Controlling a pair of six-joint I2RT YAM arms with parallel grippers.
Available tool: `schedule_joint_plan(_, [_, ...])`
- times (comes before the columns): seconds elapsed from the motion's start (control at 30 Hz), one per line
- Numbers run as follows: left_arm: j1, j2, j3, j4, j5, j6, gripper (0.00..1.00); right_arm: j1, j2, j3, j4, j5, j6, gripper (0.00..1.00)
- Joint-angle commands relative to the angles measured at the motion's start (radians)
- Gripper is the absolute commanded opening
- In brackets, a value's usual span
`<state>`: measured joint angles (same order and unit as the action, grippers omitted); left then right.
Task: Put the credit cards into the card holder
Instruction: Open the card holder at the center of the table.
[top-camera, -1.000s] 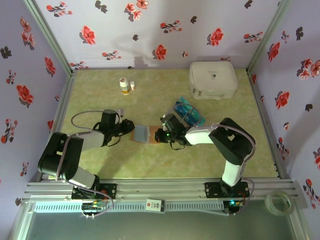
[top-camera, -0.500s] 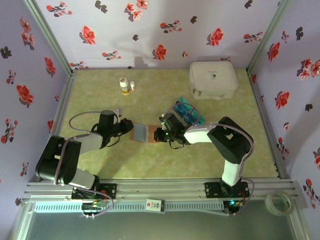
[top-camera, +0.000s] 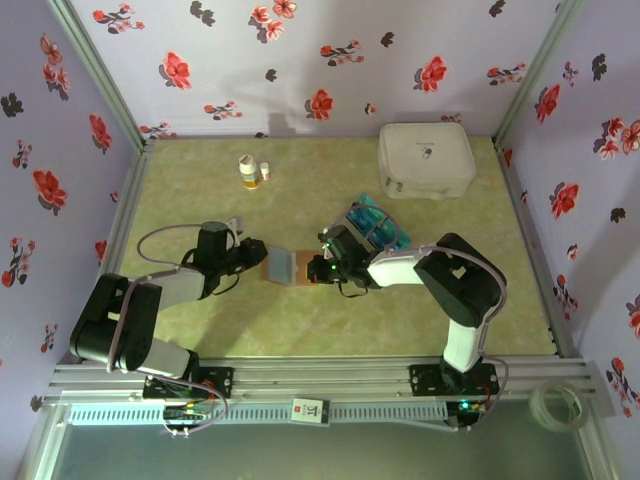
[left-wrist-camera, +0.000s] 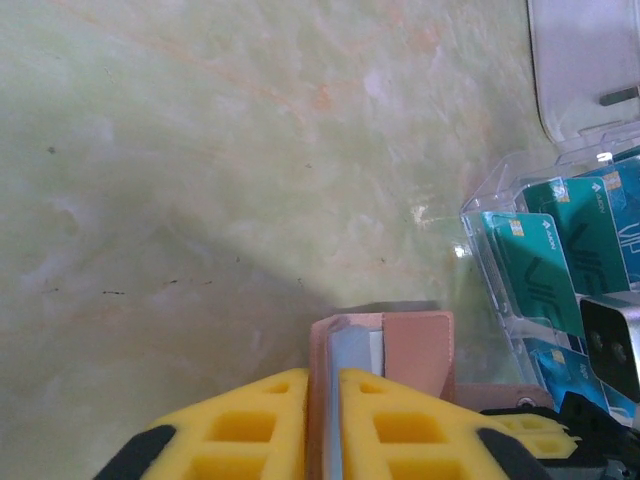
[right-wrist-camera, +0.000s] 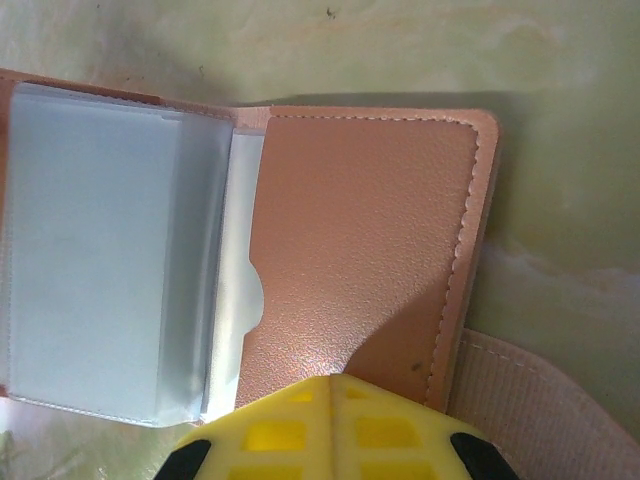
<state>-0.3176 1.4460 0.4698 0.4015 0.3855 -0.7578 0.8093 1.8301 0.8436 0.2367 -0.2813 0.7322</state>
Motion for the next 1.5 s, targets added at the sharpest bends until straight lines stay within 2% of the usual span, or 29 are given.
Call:
schedule_joint_plan(0.0, [0.008, -0.017, -0.011, 0.034, 0.004, -0.004, 0.19, 0.001, 0.071, -0.014, -0.085, 0.037, -0.02, 0.0])
schedule_joint_plan(0.23, [0.008, -0.016, -0.019, 0.048, 0.003, -0.01, 0.19, 0.0, 0.074, -0.017, -0.082, 0.038, -0.019, 0.0])
schedule_joint_plan(0.43, [0.01, -0.014, -0.025, 0.062, 0.004, -0.015, 0.07, 0.001, 0.076, -0.018, -0.08, 0.039, -0.019, 0.0])
schedule_joint_plan(0.63, [0.019, -0.023, -0.037, 0.079, 0.001, -0.029, 0.06, 0.001, 0.08, -0.011, -0.089, 0.035, -0.023, 0.0])
schedule_joint_plan(0.7, [0.022, -0.032, -0.041, 0.082, 0.001, -0.034, 0.0, 0.0, 0.083, -0.002, -0.095, 0.029, -0.026, 0.0])
schedule_joint_plan(1.03, [-0.006, -0.167, -0.034, 0.034, 0.02, -0.077, 0.0, 0.026, 0.152, 0.086, -0.114, -0.006, -0.02, 0.0])
schedule_joint_plan(1.27, [-0.073, -0.085, -0.007, 0.039, -0.012, -0.101, 0.0, 0.039, 0.176, 0.108, -0.1, -0.014, -0.001, 0.0])
schedule_joint_plan(1.47, [-0.078, -0.063, 0.004, 0.012, -0.067, -0.088, 0.0, 0.036, 0.15, 0.098, -0.109, -0.008, 0.001, 0.0])
